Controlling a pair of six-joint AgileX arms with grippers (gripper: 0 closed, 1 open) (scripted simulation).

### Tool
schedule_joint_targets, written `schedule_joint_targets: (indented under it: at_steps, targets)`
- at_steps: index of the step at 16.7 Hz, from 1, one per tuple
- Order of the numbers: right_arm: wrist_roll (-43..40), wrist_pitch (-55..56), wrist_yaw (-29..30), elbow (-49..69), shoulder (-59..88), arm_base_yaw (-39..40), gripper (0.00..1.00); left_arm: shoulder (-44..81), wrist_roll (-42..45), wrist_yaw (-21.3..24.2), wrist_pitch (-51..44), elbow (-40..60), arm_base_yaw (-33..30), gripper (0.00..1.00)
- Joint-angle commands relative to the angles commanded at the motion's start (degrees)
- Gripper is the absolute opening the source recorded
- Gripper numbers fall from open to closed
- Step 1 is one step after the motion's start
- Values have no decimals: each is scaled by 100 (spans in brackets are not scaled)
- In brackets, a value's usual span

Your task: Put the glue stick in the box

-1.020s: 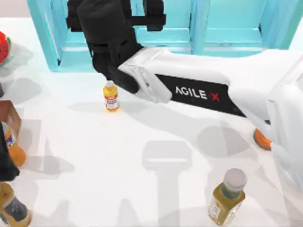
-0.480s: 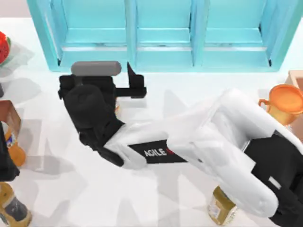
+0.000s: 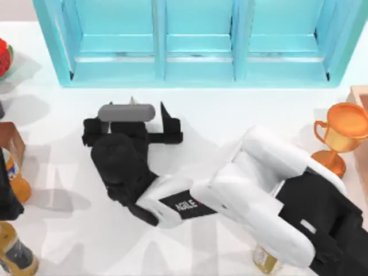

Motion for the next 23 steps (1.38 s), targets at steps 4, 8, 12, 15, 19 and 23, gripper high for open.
schedule_joint_targets:
  at_steps: [4,8,12,15,19,23]
  targets:
    - [0,0,0,0,0,0,100,0,0,0,0,0,0,100]
    - [0,0,0,0,0,0,85,0,0,0,0,0,0,100]
    - [0,0,0,0,0,0,55,0,0,0,0,0,0,100]
    - [0,0,0,0,0,0,32,0,0,0,0,0,0,100]
    - [0,0,0,0,0,0,2,0,0,0,0,0,0,100]
    - [0,0,0,0,0,0,0,0,0,0,0,0,0,100]
